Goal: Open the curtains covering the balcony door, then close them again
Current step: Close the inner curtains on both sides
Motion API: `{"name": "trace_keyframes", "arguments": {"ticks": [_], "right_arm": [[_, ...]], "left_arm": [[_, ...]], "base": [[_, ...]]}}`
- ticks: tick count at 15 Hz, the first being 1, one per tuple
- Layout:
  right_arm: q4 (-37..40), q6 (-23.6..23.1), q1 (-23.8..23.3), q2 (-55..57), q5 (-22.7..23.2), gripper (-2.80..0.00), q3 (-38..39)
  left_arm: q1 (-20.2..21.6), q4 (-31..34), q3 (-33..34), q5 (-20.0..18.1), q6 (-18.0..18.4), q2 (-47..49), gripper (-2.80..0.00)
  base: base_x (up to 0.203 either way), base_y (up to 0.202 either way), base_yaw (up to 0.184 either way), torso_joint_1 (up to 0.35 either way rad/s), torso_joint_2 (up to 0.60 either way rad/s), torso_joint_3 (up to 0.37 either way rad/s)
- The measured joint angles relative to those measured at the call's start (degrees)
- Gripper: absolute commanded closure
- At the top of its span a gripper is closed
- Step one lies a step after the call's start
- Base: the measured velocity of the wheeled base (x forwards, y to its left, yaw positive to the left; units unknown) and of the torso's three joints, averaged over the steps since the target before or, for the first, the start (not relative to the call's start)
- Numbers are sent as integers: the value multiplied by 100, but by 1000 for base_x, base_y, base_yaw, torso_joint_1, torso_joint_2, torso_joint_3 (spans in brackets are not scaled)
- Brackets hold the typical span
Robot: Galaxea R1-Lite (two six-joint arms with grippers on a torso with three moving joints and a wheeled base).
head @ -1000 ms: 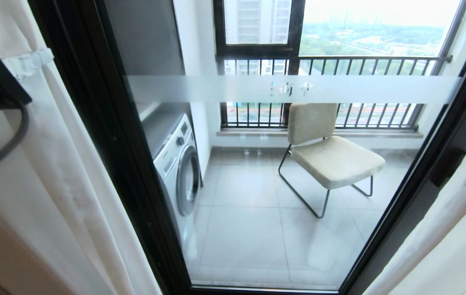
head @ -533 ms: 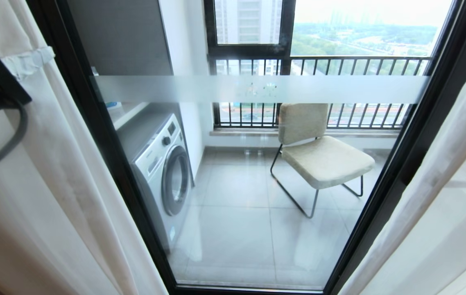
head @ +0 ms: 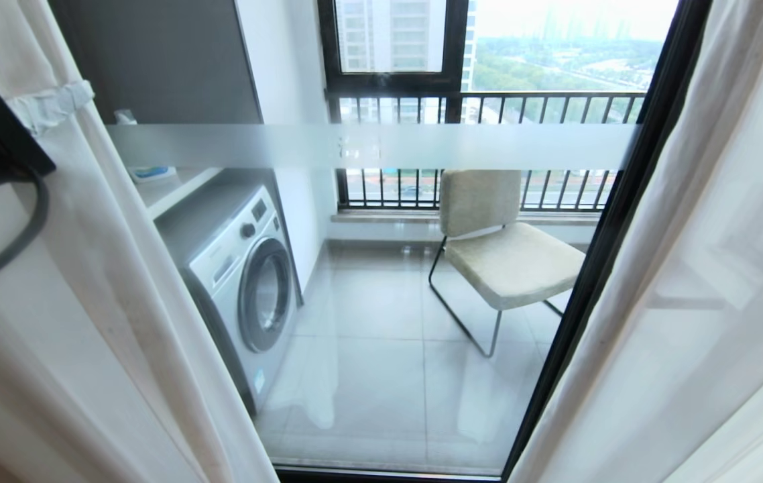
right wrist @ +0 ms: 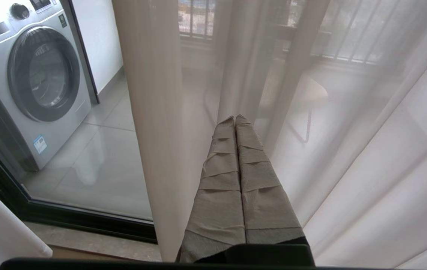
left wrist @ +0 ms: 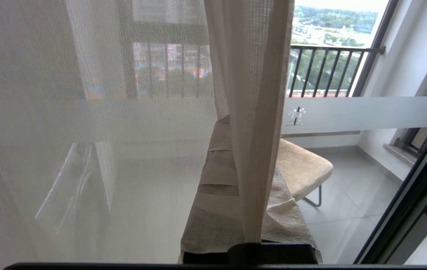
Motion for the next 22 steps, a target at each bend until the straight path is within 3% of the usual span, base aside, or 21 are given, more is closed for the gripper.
{"name": "trace_keyframes", "arguments": {"ticks": [22], "right_arm": [[0,-2,0,0,0,0,0]], "left_arm": [[-63,-7,189,4,2,-69,0]], "base": [[0,-192,3,2,2,2]]}}
